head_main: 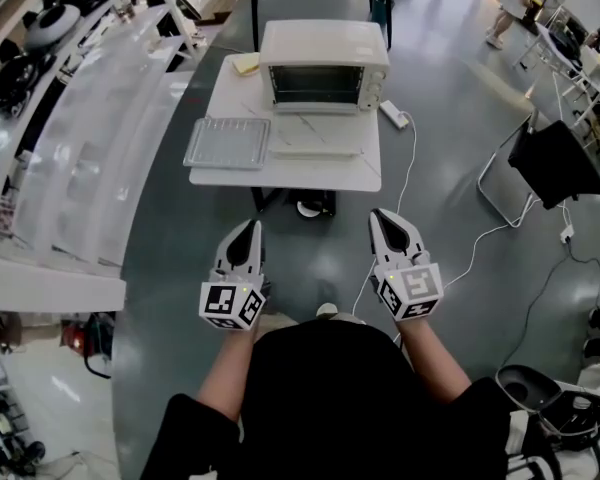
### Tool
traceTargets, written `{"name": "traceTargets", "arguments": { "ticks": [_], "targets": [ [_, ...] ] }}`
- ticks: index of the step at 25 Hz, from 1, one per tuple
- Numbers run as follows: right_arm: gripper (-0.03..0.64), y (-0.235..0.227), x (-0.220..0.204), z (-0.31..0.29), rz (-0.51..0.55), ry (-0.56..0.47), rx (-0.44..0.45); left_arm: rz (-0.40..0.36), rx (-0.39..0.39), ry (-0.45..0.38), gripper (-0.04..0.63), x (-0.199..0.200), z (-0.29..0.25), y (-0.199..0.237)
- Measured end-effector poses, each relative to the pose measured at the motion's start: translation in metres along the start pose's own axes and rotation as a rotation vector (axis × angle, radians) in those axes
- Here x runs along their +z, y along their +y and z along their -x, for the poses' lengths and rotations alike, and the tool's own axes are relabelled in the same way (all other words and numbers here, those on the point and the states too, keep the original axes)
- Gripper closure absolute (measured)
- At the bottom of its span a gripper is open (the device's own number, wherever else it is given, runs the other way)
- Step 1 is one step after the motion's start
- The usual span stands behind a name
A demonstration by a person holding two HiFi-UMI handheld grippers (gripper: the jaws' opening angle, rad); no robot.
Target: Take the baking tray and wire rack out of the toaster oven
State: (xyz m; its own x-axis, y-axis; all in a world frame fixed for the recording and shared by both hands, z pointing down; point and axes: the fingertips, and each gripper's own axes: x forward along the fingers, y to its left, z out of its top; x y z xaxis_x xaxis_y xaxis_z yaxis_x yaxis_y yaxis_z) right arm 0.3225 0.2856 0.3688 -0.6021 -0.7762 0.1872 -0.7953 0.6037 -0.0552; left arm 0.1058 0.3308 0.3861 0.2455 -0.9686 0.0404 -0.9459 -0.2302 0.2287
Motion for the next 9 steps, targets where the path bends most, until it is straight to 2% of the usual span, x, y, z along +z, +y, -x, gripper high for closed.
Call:
{"name": "traceTargets", "arguments": {
  "ticks": [4, 9],
  "targets": [
    [0.594, -0.009, -0.003, 0.004, -0.004, 0.003, -0.006, 0.021, 0.000, -0.007, 0.575, -0.001, -0.006, -0.007],
    [0.594, -0.014, -0.011, 0.005, -0.021, 0.010, -0.012, 0.011, -0.004, -0.014, 0.575, -0.001, -0.010, -0.011]
  ]
}}
